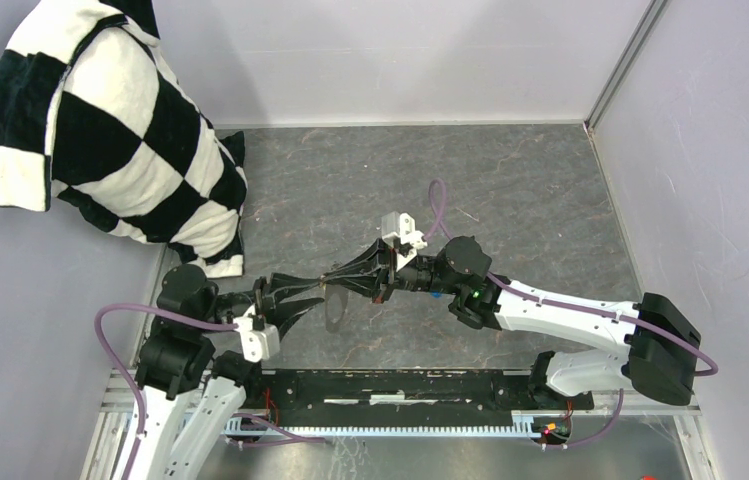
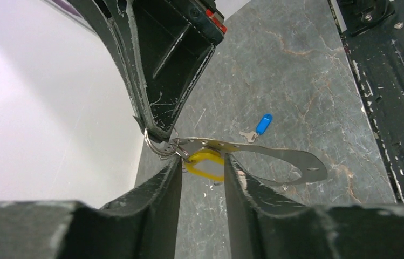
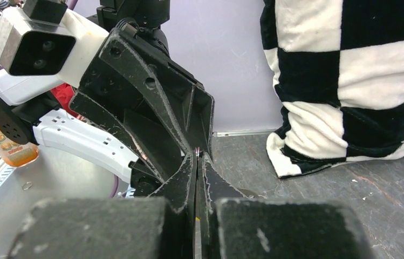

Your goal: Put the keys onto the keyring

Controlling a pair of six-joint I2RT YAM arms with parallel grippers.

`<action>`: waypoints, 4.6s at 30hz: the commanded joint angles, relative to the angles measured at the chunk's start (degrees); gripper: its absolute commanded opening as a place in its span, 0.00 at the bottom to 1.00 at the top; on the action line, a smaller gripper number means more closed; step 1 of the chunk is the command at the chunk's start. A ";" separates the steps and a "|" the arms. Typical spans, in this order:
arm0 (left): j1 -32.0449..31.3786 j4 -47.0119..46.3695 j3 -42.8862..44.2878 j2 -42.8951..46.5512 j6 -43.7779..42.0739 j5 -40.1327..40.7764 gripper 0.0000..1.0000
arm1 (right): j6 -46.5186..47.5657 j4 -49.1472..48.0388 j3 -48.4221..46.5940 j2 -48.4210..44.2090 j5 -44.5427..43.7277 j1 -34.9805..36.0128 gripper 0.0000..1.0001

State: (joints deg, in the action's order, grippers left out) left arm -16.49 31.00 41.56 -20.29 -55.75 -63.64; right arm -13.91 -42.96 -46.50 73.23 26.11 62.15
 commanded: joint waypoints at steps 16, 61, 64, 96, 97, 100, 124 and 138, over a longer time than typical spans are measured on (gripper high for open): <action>-0.03 6.34 11.66 -9.63 22.53 -2.98 0.49 | 3.92 0.33 -0.99 -3.49 0.01 0.15 0.00; -0.03 14.85 16.84 -17.29 18.57 6.16 0.02 | 40.72 83.04 -53.76 16.55 6.06 1.18 0.37; -0.03 14.85 16.79 -17.15 18.31 6.24 0.02 | 40.72 82.99 -53.86 16.89 6.15 1.54 0.37; -0.03 15.74 15.96 -16.04 15.37 6.09 0.02 | 38.55 82.38 -55.45 19.34 5.90 1.53 0.09; -0.03 15.74 15.80 -15.94 15.26 6.02 0.02 | 38.44 81.91 -55.22 19.04 5.88 1.57 0.17; -0.03 15.67 15.83 -15.83 15.17 6.04 0.02 | 38.17 81.15 -55.10 18.35 5.71 1.59 0.30; -0.03 15.74 15.57 -15.57 15.16 6.00 0.02 | 37.93 82.54 -54.63 15.36 5.53 1.26 0.20; -0.03 15.80 15.20 -15.25 14.13 6.34 0.02 | 36.06 82.41 -53.45 14.09 4.92 0.52 0.35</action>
State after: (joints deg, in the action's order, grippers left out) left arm -16.51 47.68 55.96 -36.25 -39.35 -56.99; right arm 23.49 41.12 -99.83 89.06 31.20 62.94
